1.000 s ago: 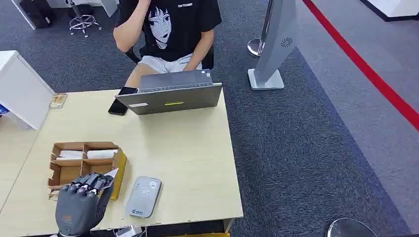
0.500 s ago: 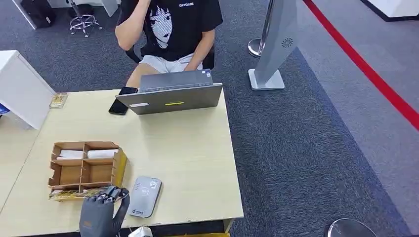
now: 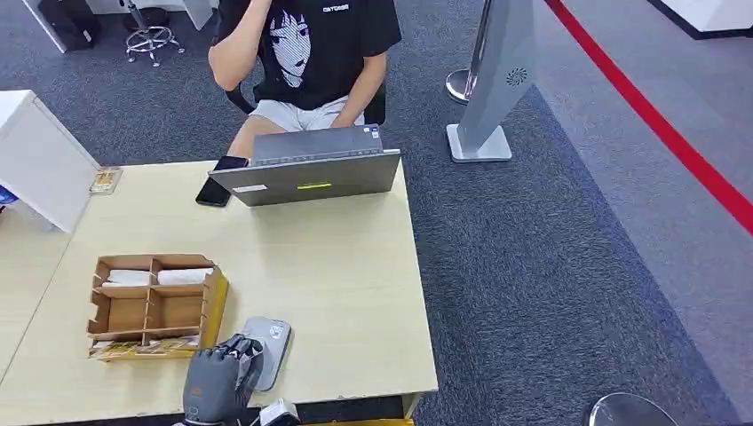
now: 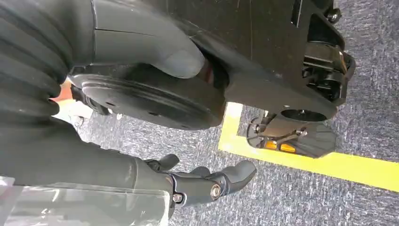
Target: Pass the card to the sensor for recognition and then transmit it.
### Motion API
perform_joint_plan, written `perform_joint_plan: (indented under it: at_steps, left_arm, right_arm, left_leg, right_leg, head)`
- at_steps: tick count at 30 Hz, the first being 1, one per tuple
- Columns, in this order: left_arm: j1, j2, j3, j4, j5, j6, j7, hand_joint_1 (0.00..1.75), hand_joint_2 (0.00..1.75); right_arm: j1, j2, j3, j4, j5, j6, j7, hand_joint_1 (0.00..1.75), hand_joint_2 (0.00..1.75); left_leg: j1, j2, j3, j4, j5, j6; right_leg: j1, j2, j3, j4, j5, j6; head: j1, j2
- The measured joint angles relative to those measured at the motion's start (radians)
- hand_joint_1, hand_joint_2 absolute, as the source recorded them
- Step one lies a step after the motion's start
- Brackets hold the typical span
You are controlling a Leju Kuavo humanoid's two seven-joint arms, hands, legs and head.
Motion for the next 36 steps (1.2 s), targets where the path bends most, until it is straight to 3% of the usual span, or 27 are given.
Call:
perform_joint_plan:
  at_steps: [4,9,12,18,21,24,32,36]
  left_arm:
    - [-0.033,-0.01,-0.007,0.058,-0.037,0.006,-0.015,1.75,1.75]
    - [-0.045,-0.012,-0.007,0.055,-0.134,0.008,-0.014,1.75,1.75]
    - [-0.038,0.0,0.0,-0.019,-0.199,0.008,-0.01,1.75,1.75]
    - [-0.059,0.081,0.006,-0.261,-0.238,-0.007,0.061,1.75,1.75]
    - [-0.071,0.109,0.006,-0.326,-0.244,-0.003,0.069,1.75,1.75]
    - [-0.13,0.147,0.014,-0.364,-0.229,-0.033,0.115,1.75,1.75]
    - [-0.267,0.206,0.091,-0.337,-0.175,-0.092,0.123,1.75,1.75]
    - [-0.33,0.221,0.129,-0.249,-0.201,-0.11,0.149,1.75,1.75]
  right_arm:
    - [-0.001,0.0,0.009,0.0,0.01,0.007,0.003,0.0,1.75]
    - [0.0,0.0,0.01,0.002,0.02,0.011,0.005,0.0,1.75]
    - [0.0,0.0,0.01,0.002,0.024,0.011,0.005,0.0,1.75]
    - [-0.001,0.0,0.01,0.002,0.034,0.011,0.003,0.0,1.75]
    - [-0.001,0.0,0.01,0.002,0.037,0.013,0.002,0.0,1.75]
    - [-0.002,0.0,0.012,0.002,0.052,0.027,0.0,0.0,1.75]
    - [-0.006,0.0,0.025,0.002,0.073,0.034,0.0,0.0,1.75]
    - [-0.008,0.0,0.034,0.002,0.089,0.041,0.002,0.0,1.75]
  left_leg:
    - [0.0,0.0,0.0,0.0,0.0,0.0]
    - [0.0,0.0,0.0,0.0,0.0,0.0]
    - [0.0,0.0,0.0,0.0,0.0,0.0]
    - [0.0,0.0,0.0,0.0,0.001,-0.001]
    - [0.001,0.0,0.0,0.0,0.001,-0.001]
    - [0.0,-0.001,0.0,0.0,0.001,-0.001]
    - [0.001,0.0,0.0,0.0,0.003,-0.002]
    - [0.001,-0.001,0.0,0.0,0.003,-0.002]
  right_leg:
    - [0.0,-0.001,0.0,0.0,0.0,0.0]
    - [0.0,-0.001,0.0,0.0,0.0,0.0]
    - [0.0,0.0,0.0,0.0,0.0,0.0]
    - [0.0,-0.001,0.0,0.001,0.0,0.0]
    - [0.0,-0.001,0.0,0.001,0.0,0.0]
    - [0.0,-0.001,0.0,0.001,0.001,-0.001]
    - [0.0,-0.001,0.0,0.001,0.001,-0.002]
    - [0.0,-0.001,0.0,0.001,0.001,-0.002]
  head:
    - [0.0,0.0]
    - [0.0,0.0]
    - [0.0,0.0]
    - [0.0,0.0]
    - [0.0,0.0]
    - [0.0,0.0]
    - [0.0,0.0]
    - [0.0,0.0]
